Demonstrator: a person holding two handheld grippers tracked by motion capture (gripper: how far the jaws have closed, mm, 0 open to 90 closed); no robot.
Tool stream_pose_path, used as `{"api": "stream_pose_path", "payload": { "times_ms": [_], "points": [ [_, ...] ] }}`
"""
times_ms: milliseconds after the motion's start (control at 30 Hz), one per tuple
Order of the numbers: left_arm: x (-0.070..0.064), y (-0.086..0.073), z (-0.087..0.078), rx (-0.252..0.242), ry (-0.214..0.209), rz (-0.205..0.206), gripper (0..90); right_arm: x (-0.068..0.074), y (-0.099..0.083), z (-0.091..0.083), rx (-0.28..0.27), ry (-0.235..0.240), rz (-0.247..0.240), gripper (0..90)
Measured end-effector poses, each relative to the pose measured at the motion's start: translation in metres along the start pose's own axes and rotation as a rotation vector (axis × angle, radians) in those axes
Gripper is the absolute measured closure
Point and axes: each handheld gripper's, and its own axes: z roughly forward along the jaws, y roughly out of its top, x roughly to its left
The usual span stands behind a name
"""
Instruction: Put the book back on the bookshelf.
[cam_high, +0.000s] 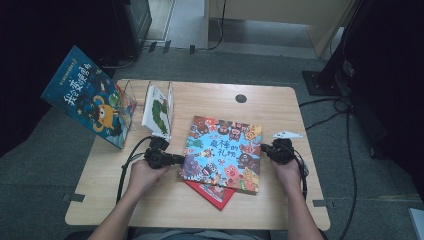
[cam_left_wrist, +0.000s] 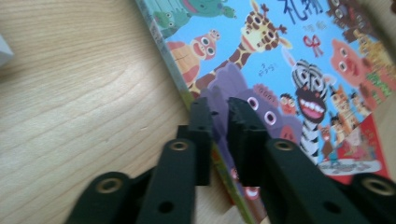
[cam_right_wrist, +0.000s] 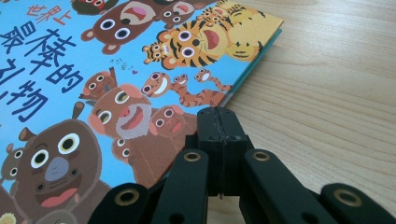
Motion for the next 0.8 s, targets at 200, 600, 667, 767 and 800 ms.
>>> {"api": "stream_pose_path", "payload": {
  "times_ms": [200, 600, 667, 767, 800],
  "points": [
    [0.001, -0.003, -0.002, -0.013, -0.015, -0.015, 88.6, 0.001, 0.002, 0.001, 0.004, 0.000, 0.013, 90.0],
    [0.009, -0.013, -0.012, -0.034, 0.019, -0.064, 88.6, 0.004, 0.011, 0.012, 0.005, 0.020, -0.007, 90.0],
    [0.009, -0.015, -0.011, -0.032, 0.018, -0.065, 89.9, 0.005, 0.013, 0.014, 0.007, 0.022, -0.001, 90.0],
    [0.009, -0.017, -0.009, -0.014, 0.032, -0.057, 90.0, 0.007, 0.016, 0.017, 0.005, 0.029, -0.002, 90.0],
    [0.009, -0.017, -0.008, -0.012, 0.035, -0.058, 90.0, 0.008, 0.016, 0.018, 0.007, 0.032, -0.004, 90.0]
  ]
}}
